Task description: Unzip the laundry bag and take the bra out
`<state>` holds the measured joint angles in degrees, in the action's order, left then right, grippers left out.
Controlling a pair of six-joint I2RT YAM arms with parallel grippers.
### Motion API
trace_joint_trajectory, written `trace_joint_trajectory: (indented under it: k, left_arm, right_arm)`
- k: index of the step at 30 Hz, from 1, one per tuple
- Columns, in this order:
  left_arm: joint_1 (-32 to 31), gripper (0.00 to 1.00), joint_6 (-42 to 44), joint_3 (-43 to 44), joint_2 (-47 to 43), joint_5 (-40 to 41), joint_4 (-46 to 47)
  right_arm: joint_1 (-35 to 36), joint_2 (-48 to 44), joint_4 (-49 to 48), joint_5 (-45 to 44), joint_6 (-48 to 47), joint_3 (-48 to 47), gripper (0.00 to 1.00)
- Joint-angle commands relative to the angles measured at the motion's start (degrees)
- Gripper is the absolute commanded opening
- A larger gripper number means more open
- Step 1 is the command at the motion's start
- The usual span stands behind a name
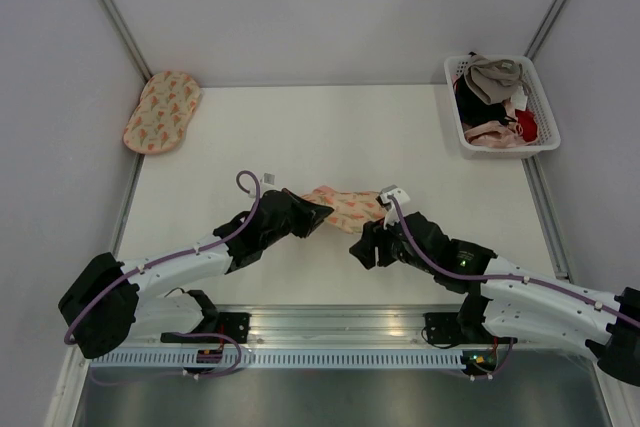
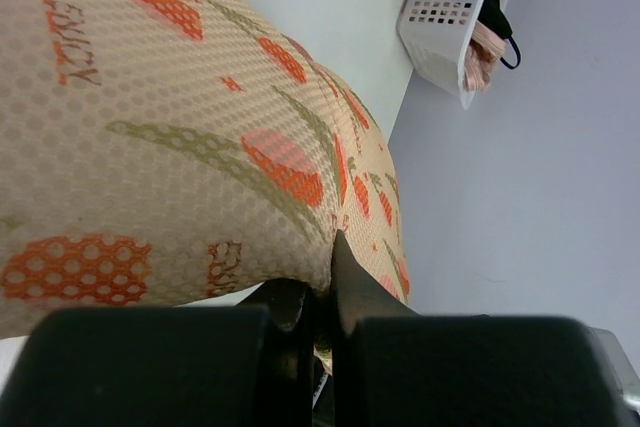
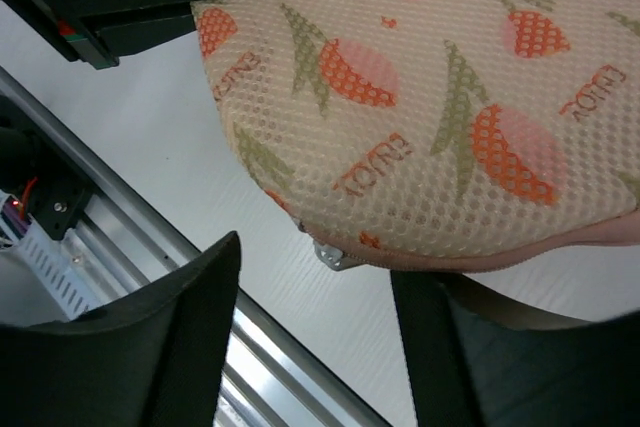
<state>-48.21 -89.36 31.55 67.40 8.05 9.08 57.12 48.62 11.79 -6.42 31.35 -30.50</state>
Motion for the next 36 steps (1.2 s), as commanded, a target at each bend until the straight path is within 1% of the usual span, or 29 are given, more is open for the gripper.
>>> trace_joint_trajectory:
  k: [1, 2, 4, 5, 8, 9, 11, 12, 15, 20, 24, 26, 27, 28, 29, 30, 31, 33, 34, 36]
  left_arm:
    - [0.3, 0.02, -1.3, 1.2, -0.5, -2.1, 2.3]
    - [0.2, 0.02, -1.7, 1.1, -0.7, -2.4, 2.3]
    - [0.2, 0.02, -1.8, 0.4, -0.6, -2.9, 3.0]
    - [0.3, 0.02, -1.5, 0.4, -0.6, -3.1, 3.0]
    - [0.5, 0.02, -1.0, 0.0, -0.8, -3.9, 2.9]
    - [0.6, 0.02, -0.9, -0.2, -0.9, -4.0, 2.8]
    - [0.7, 0.02, -0.9, -1.0, -1.2, -4.2, 2.9]
    - [0.7, 0.02, -0.9, -1.5, -1.4, -4.3, 2.9]
    - [1.0, 0.02, -0.5, -1.9, -1.6, -5.0, 3.1]
    - [1.9, 0.02, 0.9, -3.1, -3.5, -5.5, 2.0]
    - [4.0, 0.02, 4.9, -3.3, -5.2, -7.3, 1.1]
    - [5.7, 0.02, 10.9, -2.5, -4.9, -12.3, 1.2]
    - [7.9, 0.02, 13.6, -1.2, -4.2, -14.9, 1.5]
    - [9.2, 0.02, 19.3, -0.1, -2.5, -21.1, 1.2]
    - [10.3, 0.02, 22.4, 1.0, -0.9, -24.8, 1.1]
    - [12.5, 0.02, 25.9, 4.2, 0.4, -28.7, -1.4]
    - [13.1, 0.02, 32.7, 6.0, 3.2, -34.7, -3.4]
    - [13.9, 0.02, 40.0, 11.4, 4.9, -39.3, -7.9]
    - [13.9, 0.02, 46.8, 13.0, 5.5, -41.1, -13.2]
    - [14.5, 0.02, 54.3, 17.9, 6.9, -44.1, -18.1]
  right_arm:
    - [1.1, 1.6, -4.8, -6.2, -1.4, -2.5, 0.62]
    - [1.1, 1.8, -4.8, -6.2, -1.5, -2.5, 0.51]
    - [1.3, 1.9, -4.3, -7.1, -1.6, -3.1, 0.38]
    - [1.5, 1.7, -3.9, -7.6, -1.6, -3.2, 0.26]
    - [2.1, 0.2, -1.0, -10.0, -1.7, -3.9, 0.12]
    - [2.4, -0.5, -0.2, -10.5, -1.8, -4.1, 0.10]
    - [2.5, -2.1, 2.0, -11.6, -1.8, -4.4, 0.02]
    - [2.6, -2.6, 2.6, -11.9, -1.7, -4.7, 0.00]
    - [2.7, -3.7, 5.1, -12.1, -1.8, -5.3, 0.00]
    - [3.0, -3.6, 11.9, -14.0, -1.3, -7.2, 0.01]
    - [3.1, -0.4, 18.9, -16.3, -0.5, -10.8, 0.01]
    - [3.1, 1.4, 24.1, -19.2, 0.2, -12.2, 0.01]
    - [3.1, 2.6, 26.5, -19.9, 0.8, -13.0, 0.00]
    - [3.1, 3.2, 27.6, -20.8, 1.2, -13.4, 0.01]
    - [3.1, 3.6, 28.2, -21.4, 1.5, -13.7, 0.00]
    - [3.0, 4.6, 29.2, -22.1, 2.0, -14.5, 0.00]
    - [3.1, 5.4, 30.4, -22.8, 3.3, -15.3, 0.00]
    - [3.1, 7.7, 33.5, -24.7, 4.2, -17.5, 0.00]
    - [3.1, 8.4, 34.3, -25.2, 4.4, -18.0, 0.00]
    - [3.0, 9.6, 36.6, -26.4, 5.1, -19.3, 0.01]
